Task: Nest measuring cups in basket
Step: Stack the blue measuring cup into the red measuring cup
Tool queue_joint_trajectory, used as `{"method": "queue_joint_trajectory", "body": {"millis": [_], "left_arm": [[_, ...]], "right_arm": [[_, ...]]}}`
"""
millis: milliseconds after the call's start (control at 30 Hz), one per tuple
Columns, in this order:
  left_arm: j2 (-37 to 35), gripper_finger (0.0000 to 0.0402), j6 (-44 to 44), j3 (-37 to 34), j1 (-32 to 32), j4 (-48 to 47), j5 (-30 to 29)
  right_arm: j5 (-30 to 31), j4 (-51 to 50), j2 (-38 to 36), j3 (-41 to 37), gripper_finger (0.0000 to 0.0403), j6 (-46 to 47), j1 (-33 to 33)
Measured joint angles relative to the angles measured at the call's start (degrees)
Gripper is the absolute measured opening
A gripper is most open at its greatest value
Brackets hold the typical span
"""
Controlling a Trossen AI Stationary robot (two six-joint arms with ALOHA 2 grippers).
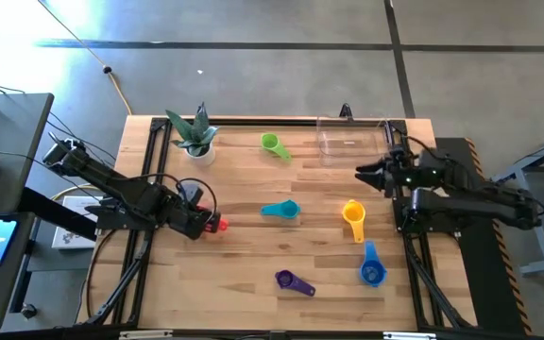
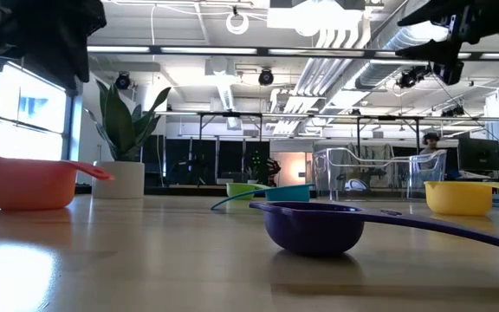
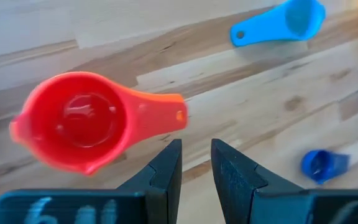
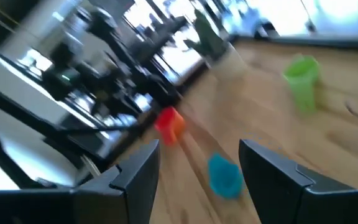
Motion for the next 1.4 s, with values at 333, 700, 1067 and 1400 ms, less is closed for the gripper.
{"method": "queue_joint_trajectory", "body": {"millis": [333,700,1067,1400], "left_arm": [[-0.09,0.0076,-3.19,0.00,0.00,-15.54,3.00],[-0.09,0.0076,5.63,0.00,5.25,-27.56,4.62],[-0.11,0.0076,18.60,-6.80,14.32,-23.41,7.62],[0.02,0.0076,31.55,-7.58,22.57,-18.36,5.67]], "right_arm": [[-0.28,-15.92,12.07,9.72,0.0211,14.87,3.15],[2.43,-13.76,23.75,10.06,0.0211,27.84,13.37],[10.06,2.40,27.97,10.06,0.0211,30.79,20.14],[13.83,5.28,27.96,10.07,0.0211,30.75,21.31]]}}
